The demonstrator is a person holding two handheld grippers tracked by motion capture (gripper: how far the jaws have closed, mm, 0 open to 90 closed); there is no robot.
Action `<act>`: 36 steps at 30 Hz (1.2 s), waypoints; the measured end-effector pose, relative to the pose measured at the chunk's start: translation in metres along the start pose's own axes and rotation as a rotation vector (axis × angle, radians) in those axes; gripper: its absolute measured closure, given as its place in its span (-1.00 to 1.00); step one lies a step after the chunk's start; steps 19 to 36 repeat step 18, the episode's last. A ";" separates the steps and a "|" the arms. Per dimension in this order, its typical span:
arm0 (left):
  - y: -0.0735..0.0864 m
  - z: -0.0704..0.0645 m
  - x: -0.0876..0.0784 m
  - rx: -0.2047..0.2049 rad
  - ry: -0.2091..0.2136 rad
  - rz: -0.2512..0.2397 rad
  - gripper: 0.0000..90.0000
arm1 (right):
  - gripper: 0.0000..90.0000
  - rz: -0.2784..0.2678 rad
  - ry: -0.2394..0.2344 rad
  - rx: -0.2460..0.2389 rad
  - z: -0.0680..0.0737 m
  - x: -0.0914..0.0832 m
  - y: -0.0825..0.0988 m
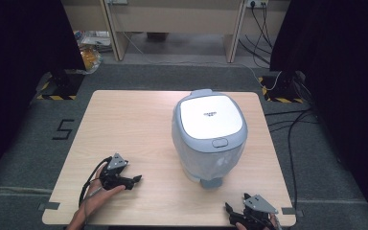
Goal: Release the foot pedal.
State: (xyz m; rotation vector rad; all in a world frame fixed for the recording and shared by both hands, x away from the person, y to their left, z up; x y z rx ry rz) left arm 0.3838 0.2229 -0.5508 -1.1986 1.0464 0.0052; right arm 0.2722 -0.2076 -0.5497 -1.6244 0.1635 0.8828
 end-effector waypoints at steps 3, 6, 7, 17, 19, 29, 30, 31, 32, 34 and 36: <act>0.000 0.000 0.000 0.000 0.000 0.000 -0.67 | -0.60 -0.004 0.000 -0.002 0.001 0.001 0.000; 0.000 0.000 0.000 0.000 0.000 0.002 -0.67 | -0.61 -0.011 0.001 -0.002 0.001 0.002 0.000; 0.000 0.000 0.000 0.000 0.000 0.000 -0.67 | -0.61 -0.011 0.001 -0.002 0.001 0.002 0.000; 0.000 0.000 0.000 0.001 -0.001 0.002 -0.67 | -0.62 -0.009 0.001 -0.001 0.002 0.002 0.000; 0.000 0.000 0.000 0.001 -0.002 0.004 -0.67 | -0.62 -0.008 0.001 -0.002 0.002 0.002 0.000; 0.000 0.000 0.000 0.001 -0.002 0.004 -0.67 | -0.62 -0.008 0.001 -0.002 0.002 0.002 0.000; 0.000 0.000 0.000 0.001 -0.002 0.004 -0.67 | -0.62 -0.008 0.001 -0.002 0.002 0.002 0.000; 0.000 0.000 0.000 0.001 -0.002 0.004 -0.67 | -0.62 -0.008 0.001 -0.002 0.002 0.002 0.000; 0.000 0.000 0.000 0.001 -0.002 0.004 -0.67 | -0.62 -0.008 0.001 -0.002 0.002 0.002 0.000; 0.000 0.000 0.000 0.001 -0.002 0.004 -0.67 | -0.62 -0.008 0.001 -0.002 0.002 0.002 0.000; 0.000 0.000 0.000 0.001 -0.002 0.004 -0.67 | -0.62 -0.008 0.001 -0.002 0.002 0.002 0.000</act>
Point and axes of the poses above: each handheld gripper's, and its own axes: x roughly forward along the jaws, y roughly out of its underside, z roughly to its left, the point moved 4 cm from there along x, roughly forward along the jaws, and after that the axes turned 1 degree about -y, right-handed, at the moved point
